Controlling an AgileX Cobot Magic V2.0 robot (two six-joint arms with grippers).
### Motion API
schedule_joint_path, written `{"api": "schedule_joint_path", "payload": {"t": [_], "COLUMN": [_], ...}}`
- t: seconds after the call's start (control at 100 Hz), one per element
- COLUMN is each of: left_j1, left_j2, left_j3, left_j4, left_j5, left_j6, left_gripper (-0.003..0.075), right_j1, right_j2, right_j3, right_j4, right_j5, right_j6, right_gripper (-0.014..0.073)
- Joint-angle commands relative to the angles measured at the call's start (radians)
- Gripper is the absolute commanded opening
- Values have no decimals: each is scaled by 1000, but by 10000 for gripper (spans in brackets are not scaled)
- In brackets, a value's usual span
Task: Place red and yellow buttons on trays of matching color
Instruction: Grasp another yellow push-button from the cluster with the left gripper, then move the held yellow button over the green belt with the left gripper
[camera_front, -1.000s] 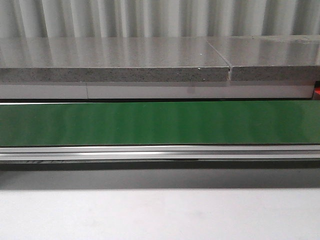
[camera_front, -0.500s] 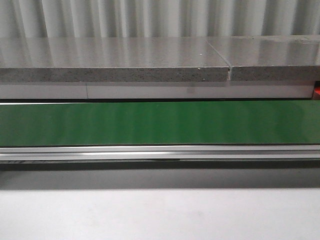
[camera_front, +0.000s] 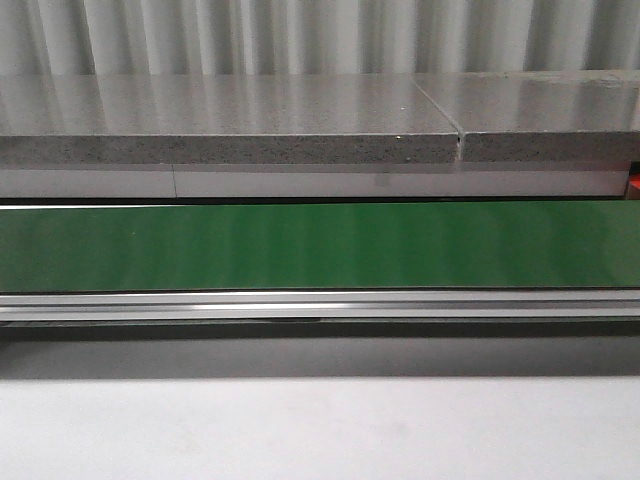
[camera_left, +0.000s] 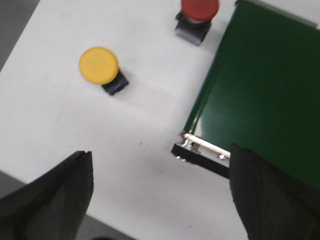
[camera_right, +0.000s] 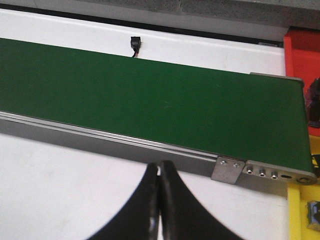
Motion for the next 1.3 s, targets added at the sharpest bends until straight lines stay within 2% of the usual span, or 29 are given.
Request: {"api": "schedule_joint_path", "payload": {"t": [0.0,0.12,0.38,0.66,1.06,1.16,1.29], "left_j1": [50,108,198,206,206,206,206], "left_j2": [27,101,259,409,537,549,551], "left_j3": [-58,-109,-196,-276,-301,-302,-302], "left_j4": [-8,-34,-122,-142,-160,-160,-160], "left_j5": [54,124,138,130,-8,-33,-58], "left_j6": [-7,34,72,72,72,72,72], "left_gripper": [542,542,542,542,541,501,411], "right_j1": [1,1,1,1,1,1,1], "right_j2": [4,4,4,4,4,4,4], "right_j3": [-24,-24,-24,-24,-24,-24,-24], "right_j4": [3,3,3,3,3,3,3], "right_j5": [-62,-62,-63,-63,-63,-63,-63], "right_j6": [-10,-10,-10,-10,-10,-10,-10], "right_gripper": [-79,-79,-79,-79,-79,-79,-79]}}
